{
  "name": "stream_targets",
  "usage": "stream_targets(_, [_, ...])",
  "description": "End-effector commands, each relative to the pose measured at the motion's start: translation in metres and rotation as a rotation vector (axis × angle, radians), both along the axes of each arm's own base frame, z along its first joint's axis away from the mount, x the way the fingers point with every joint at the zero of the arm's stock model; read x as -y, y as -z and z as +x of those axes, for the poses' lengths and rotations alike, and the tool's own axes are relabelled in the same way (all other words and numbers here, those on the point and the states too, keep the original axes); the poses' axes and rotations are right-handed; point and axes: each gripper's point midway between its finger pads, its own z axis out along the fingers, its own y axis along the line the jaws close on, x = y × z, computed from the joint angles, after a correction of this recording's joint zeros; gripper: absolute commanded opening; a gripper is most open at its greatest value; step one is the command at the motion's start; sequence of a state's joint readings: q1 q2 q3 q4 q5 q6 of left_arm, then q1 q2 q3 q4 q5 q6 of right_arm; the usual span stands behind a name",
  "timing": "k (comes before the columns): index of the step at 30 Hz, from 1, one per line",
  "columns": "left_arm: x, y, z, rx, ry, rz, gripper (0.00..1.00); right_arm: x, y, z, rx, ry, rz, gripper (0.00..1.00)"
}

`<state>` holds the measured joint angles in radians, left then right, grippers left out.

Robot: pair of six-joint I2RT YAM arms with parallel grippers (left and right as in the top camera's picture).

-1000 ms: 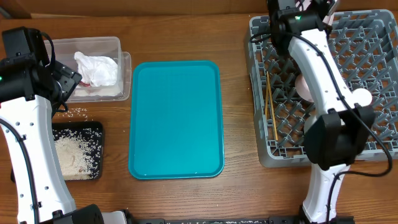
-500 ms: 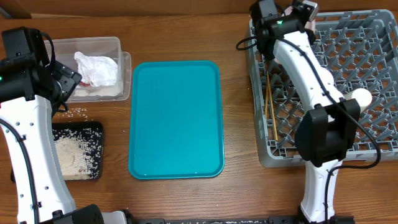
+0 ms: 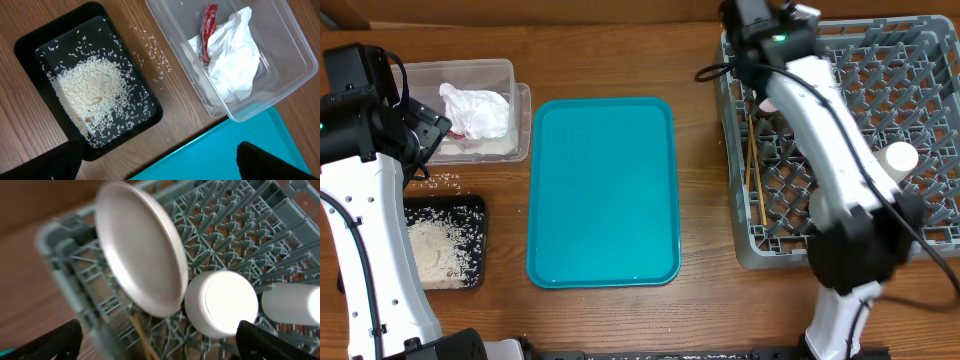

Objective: Sort waste into correct bins and load items into the dishwasher
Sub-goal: 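Carry the white plate right and stand it upright in the rack, then release the plate and lift the right gripper out of the rack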

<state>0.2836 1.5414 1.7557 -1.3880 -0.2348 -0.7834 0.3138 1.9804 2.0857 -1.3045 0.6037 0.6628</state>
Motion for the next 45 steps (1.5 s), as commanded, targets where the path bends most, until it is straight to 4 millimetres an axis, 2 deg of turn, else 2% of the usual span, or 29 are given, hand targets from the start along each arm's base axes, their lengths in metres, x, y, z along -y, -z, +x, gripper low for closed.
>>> stream_targets(1, [-0.002,0.001,0.002,0.002,-0.012,-0.003,1.0,-0.002,-0.059,-0.034,0.124,0.029,0.167,1.0])
stream_targets(7, [-0.002,0.001,0.002,0.002,-0.012,-0.003,1.0,0.013,-0.084,-0.093,0.124,0.147,0.221,1.0])
stream_targets(10, [-0.002,0.001,0.002,0.002,-0.012,-0.003,1.0,0.012,-0.09,-0.114,0.108,0.144,0.185,1.0])
stream_targets(14, [-0.002,0.001,0.002,0.002,-0.012,-0.003,1.0,-0.013,-0.097,-0.134,0.094,0.041,0.077,1.0])
stream_targets(20, [-0.002,0.001,0.002,0.002,-0.012,-0.003,1.0,-0.076,-0.087,-0.155,0.042,-0.212,-0.002,1.0])
stream_targets(22, [-0.002,0.001,0.002,0.002,-0.012,-0.003,1.0,-0.087,-0.081,-0.161,0.02,-0.264,-0.034,1.0])
stream_targets(25, [-0.002,0.001,0.002,0.002,-0.012,-0.003,1.0,-0.091,-0.078,-0.164,-0.008,-0.33,-0.091,1.0])
stream_targets(29, [-0.002,0.001,0.002,0.002,-0.012,-0.003,1.0,-0.084,-0.084,-0.163,-0.028,-0.396,-0.135,1.0])
stream_targets(34, [-0.002,0.001,0.002,0.002,-0.012,-0.003,1.0,-0.073,-0.102,-0.169,-0.028,-0.515,-0.126,1.0])
stream_targets(40, [-0.002,0.001,0.002,0.002,-0.012,-0.003,1.0,-0.037,-0.133,-0.189,0.055,-0.505,-0.111,1.0])
stream_targets(41, [-0.002,0.001,0.002,0.002,-0.012,-0.003,1.0,-0.023,-0.139,-0.198,0.073,-0.501,-0.105,1.0])
stream_targets(45, [-0.002,0.001,0.002,0.002,-0.012,-0.003,1.0,-0.005,-0.139,-0.218,0.103,-0.544,-0.072,1.0])
